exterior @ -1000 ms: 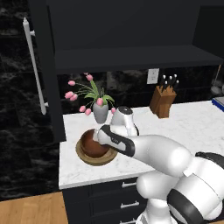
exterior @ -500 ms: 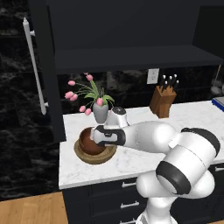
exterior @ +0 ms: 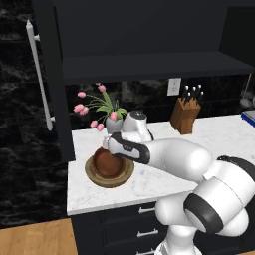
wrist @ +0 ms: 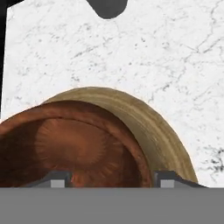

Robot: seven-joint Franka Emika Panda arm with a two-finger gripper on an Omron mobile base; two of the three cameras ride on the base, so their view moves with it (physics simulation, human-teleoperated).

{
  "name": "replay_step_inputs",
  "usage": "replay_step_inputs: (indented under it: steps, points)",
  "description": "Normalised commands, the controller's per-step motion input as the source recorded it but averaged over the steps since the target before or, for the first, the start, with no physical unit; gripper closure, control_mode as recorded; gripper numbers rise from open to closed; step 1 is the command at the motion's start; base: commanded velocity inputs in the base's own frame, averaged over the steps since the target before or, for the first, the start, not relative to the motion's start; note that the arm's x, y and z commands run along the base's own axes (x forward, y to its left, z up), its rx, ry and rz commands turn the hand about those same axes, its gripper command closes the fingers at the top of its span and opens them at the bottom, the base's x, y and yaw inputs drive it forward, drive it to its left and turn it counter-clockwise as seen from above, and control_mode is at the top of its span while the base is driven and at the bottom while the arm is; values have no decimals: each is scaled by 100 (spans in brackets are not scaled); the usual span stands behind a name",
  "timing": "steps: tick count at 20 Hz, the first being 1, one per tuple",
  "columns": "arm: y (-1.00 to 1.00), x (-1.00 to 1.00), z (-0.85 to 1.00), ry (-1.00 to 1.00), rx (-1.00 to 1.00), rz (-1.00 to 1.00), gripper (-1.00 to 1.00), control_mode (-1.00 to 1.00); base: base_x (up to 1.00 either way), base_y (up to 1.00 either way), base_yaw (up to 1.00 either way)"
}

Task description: Pick up the bowls on the counter and stack them on top of one another in the open cabinet. Place the smaller bowl on top of the larger bowl.

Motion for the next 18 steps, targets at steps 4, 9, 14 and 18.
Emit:
replay_step_inputs:
  steps: [4, 9, 14, 18]
  points:
    - [-26, -17, -4, 5, -3, 0, -100, -100, 0, 0, 0]
    - [-20, -21, -46, 7, -3, 2, -100, -100, 0, 0, 0]
    - [1, -2, -34, 7, -4, 0, -100, -100, 0, 0, 0]
    - [0, 0, -41, 10, -4, 0, -100, -100, 0, 0, 0]
